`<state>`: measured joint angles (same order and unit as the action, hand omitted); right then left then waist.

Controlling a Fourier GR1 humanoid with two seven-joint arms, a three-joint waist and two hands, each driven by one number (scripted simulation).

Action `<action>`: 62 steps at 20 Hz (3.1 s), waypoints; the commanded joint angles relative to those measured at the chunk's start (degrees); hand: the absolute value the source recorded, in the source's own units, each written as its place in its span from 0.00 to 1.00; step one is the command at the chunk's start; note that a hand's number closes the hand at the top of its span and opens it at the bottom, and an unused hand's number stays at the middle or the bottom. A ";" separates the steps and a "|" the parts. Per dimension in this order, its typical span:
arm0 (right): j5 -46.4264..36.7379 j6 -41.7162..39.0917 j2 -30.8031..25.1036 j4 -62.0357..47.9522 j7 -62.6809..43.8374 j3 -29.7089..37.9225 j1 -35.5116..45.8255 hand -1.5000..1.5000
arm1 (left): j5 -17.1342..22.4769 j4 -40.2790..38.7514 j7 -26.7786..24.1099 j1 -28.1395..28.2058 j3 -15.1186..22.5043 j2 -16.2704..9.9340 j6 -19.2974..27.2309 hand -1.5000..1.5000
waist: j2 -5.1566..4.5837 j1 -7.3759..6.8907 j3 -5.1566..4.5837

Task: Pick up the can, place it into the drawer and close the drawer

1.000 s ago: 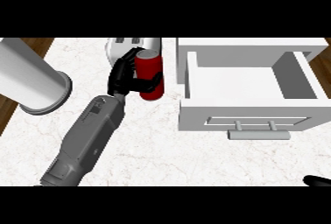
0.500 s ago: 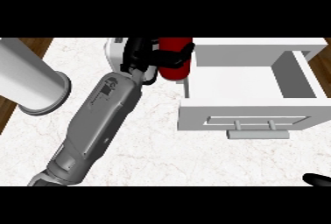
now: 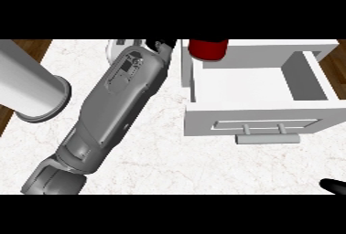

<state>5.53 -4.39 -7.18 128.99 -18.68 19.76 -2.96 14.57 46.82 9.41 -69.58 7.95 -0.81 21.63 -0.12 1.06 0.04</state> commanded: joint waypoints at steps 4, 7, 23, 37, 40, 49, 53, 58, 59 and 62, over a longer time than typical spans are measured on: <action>-0.93 0.94 0.86 0.34 -0.18 -1.58 1.40 0.00 | 1.80 -10.76 1.52 -10.91 0.03 0.79 2.38 1.00 | -0.28 1.12 0.01; -0.06 1.09 -1.23 0.45 -2.64 0.10 2.97 0.00 | 4.09 -13.10 1.53 -13.68 2.95 0.80 2.87 1.00 | -0.34 1.55 0.02; -2.22 1.08 -0.45 0.98 -3.42 -4.57 5.14 0.00 | 11.34 -26.56 -3.10 -21.94 9.41 0.81 12.36 0.00 | -1.12 3.95 0.11; -11.41 -2.83 -5.85 -1.35 2.11 -9.40 8.53 0.00 | 17.50 -28.05 -7.43 -21.54 10.52 0.81 16.13 0.00 | -1.60 5.17 0.13; -15.39 -3.79 -9.32 -4.64 5.61 -8.77 10.77 0.00 | 18.30 -29.74 -8.78 -22.82 8.81 0.81 15.68 0.00 | -2.04 4.50 0.15; -34.17 -1.60 -13.33 -15.92 10.86 -17.76 17.14 0.00 | 21.06 -29.07 -10.09 -23.27 8.70 0.81 15.35 0.00 | -1.30 1.90 0.07; -41.64 1.56 -11.61 -25.21 12.46 -23.09 22.54 0.00 | 20.56 -29.28 -9.16 -24.86 11.17 0.81 17.23 0.00 | -1.44 1.56 0.13; -50.46 5.87 -10.32 -32.85 14.14 -27.25 23.70 0.00 | 19.21 -31.33 -10.72 -24.28 9.64 0.81 14.70 0.00 | -0.99 0.20 0.04; -52.51 7.76 -9.94 -38.50 15.89 -27.76 25.13 0.00 | 19.10 -30.90 -9.41 -25.29 9.83 0.81 15.12 0.00 | -1.04 -0.85 0.05; -56.47 9.76 -8.93 -45.28 15.75 -29.01 28.98 0.00 | 19.24 -31.61 -9.91 -25.24 8.34 -0.08 13.07 0.00 | -1.02 -0.90 0.03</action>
<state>-45.20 2.48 -17.21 91.87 -3.80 -6.86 22.34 33.94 15.85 -0.36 -94.63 17.14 -0.22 36.17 -1.17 0.65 0.09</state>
